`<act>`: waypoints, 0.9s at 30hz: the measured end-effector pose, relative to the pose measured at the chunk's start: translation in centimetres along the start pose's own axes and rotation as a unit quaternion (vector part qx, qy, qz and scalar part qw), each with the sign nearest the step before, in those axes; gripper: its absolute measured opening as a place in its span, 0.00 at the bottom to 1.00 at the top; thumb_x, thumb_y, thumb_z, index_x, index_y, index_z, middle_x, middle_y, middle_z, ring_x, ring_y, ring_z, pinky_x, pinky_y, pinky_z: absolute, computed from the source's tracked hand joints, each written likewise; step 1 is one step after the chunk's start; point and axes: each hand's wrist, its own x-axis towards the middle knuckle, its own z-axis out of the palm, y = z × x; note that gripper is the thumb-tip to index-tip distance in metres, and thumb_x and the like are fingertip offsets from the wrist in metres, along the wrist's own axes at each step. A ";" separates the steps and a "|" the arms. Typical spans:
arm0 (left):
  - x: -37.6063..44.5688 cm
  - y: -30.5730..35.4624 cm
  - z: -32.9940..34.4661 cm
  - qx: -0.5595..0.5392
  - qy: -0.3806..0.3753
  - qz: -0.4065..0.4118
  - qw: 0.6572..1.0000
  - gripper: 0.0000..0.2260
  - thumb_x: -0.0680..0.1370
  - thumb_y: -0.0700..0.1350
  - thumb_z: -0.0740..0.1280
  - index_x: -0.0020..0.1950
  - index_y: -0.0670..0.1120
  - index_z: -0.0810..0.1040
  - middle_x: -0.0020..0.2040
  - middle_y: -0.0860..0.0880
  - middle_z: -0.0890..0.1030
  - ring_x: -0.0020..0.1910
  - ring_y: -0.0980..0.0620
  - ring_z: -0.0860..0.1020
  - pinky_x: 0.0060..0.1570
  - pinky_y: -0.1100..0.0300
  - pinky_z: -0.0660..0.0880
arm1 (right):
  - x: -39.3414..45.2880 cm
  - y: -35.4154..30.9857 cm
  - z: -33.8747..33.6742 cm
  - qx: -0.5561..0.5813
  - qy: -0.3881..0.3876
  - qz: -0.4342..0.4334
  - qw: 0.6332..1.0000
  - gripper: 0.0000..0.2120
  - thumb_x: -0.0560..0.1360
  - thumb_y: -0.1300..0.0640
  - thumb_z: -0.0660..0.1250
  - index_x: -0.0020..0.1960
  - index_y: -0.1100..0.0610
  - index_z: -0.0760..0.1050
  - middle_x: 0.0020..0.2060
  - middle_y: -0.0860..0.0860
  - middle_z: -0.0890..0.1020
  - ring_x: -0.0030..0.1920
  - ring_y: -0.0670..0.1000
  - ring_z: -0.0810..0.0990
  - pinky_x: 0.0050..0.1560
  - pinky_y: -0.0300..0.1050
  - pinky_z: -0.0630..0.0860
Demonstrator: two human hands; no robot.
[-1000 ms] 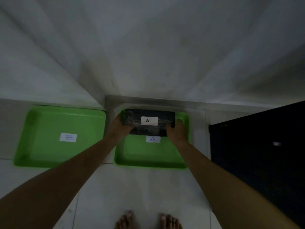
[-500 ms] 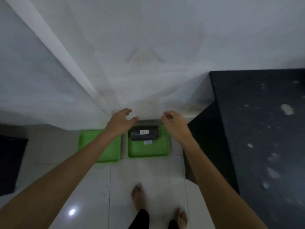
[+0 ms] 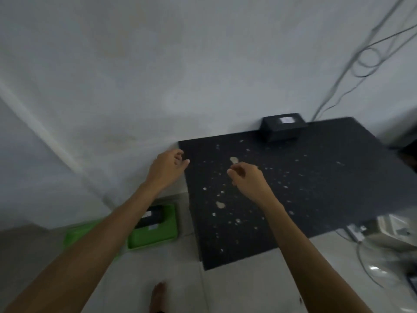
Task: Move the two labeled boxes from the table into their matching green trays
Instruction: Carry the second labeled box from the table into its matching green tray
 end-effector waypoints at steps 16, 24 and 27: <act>9.0 15.0 17.3 0.239 -0.105 0.166 0.951 0.20 0.79 0.54 0.63 0.67 0.47 0.72 0.60 0.48 0.78 0.59 0.48 0.76 0.51 0.50 0.77 | 4.3 16.6 -18.7 -0.367 0.003 0.043 0.929 0.13 0.79 0.50 0.61 0.57 0.59 0.74 0.54 0.56 0.81 0.52 0.59 0.81 0.46 0.52 0.73; 18.2 19.9 24.4 0.231 -0.127 0.144 0.954 0.22 0.79 0.57 0.63 0.68 0.47 0.71 0.60 0.48 0.77 0.57 0.48 0.77 0.49 0.52 0.77 | 15.6 19.9 -26.0 -0.356 0.020 0.054 0.933 0.12 0.78 0.49 0.62 0.53 0.58 0.74 0.51 0.55 0.81 0.49 0.58 0.81 0.48 0.53 0.77; 20.3 21.2 27.1 0.189 -0.126 0.108 0.968 0.24 0.79 0.60 0.61 0.69 0.47 0.71 0.60 0.47 0.78 0.55 0.47 0.79 0.49 0.50 0.77 | 19.1 21.7 -27.0 -0.374 0.014 0.038 0.927 0.13 0.78 0.50 0.61 0.54 0.58 0.74 0.51 0.55 0.80 0.50 0.59 0.81 0.48 0.53 0.76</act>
